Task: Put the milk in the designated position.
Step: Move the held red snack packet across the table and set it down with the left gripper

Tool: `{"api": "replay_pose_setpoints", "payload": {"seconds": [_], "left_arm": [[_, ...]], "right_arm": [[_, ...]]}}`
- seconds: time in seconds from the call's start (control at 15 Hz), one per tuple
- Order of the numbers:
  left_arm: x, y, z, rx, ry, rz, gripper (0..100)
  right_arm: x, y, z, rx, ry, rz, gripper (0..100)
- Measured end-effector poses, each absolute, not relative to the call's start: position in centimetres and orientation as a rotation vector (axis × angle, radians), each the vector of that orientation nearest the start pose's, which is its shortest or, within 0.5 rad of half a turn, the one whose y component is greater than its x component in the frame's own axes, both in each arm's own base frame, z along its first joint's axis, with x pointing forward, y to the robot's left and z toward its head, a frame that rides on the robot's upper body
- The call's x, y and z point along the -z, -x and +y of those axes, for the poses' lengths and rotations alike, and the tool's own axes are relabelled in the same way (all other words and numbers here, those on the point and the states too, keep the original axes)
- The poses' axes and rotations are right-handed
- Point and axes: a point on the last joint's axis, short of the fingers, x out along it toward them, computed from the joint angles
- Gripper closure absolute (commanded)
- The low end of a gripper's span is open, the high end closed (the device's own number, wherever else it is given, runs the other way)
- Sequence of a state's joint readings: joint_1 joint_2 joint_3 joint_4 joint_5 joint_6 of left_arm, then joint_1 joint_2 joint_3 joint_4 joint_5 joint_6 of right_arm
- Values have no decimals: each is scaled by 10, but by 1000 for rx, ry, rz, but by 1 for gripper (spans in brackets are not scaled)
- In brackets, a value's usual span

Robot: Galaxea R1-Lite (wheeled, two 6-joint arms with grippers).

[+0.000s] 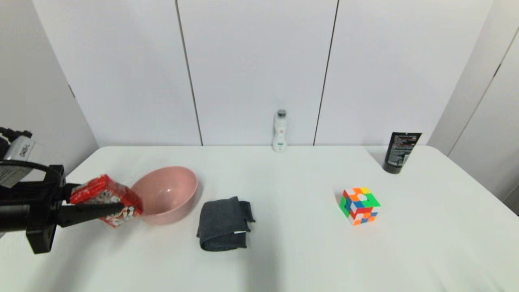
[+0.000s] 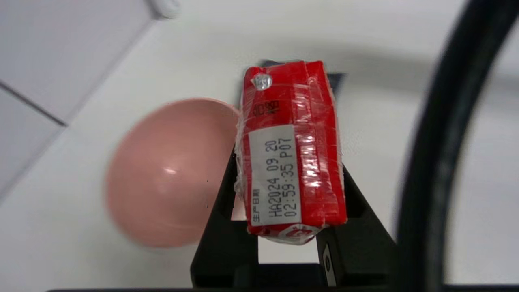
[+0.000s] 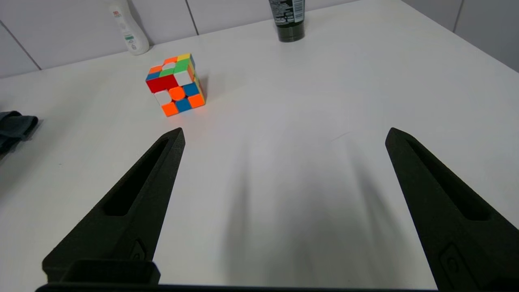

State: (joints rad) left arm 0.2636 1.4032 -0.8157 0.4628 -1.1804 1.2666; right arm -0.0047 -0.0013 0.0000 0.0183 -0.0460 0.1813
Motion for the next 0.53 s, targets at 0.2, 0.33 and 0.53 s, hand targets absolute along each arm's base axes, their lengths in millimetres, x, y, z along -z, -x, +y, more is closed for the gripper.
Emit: {"api": "replay_pose_setpoints", "payload": {"seconds": [0.2, 0.33, 0.53], "left_arm": [[-163, -152, 27, 1192, -399, 225, 100], [-155, -146, 26, 1218, -388, 269, 100], [-149, -150, 29, 1207, -389, 371, 100]], "right_arm": [[-74, 23, -1, 52, -181, 12, 0], [-74, 23, -1, 52, -181, 12, 0], [-74, 23, -1, 52, -181, 12, 0]]}}
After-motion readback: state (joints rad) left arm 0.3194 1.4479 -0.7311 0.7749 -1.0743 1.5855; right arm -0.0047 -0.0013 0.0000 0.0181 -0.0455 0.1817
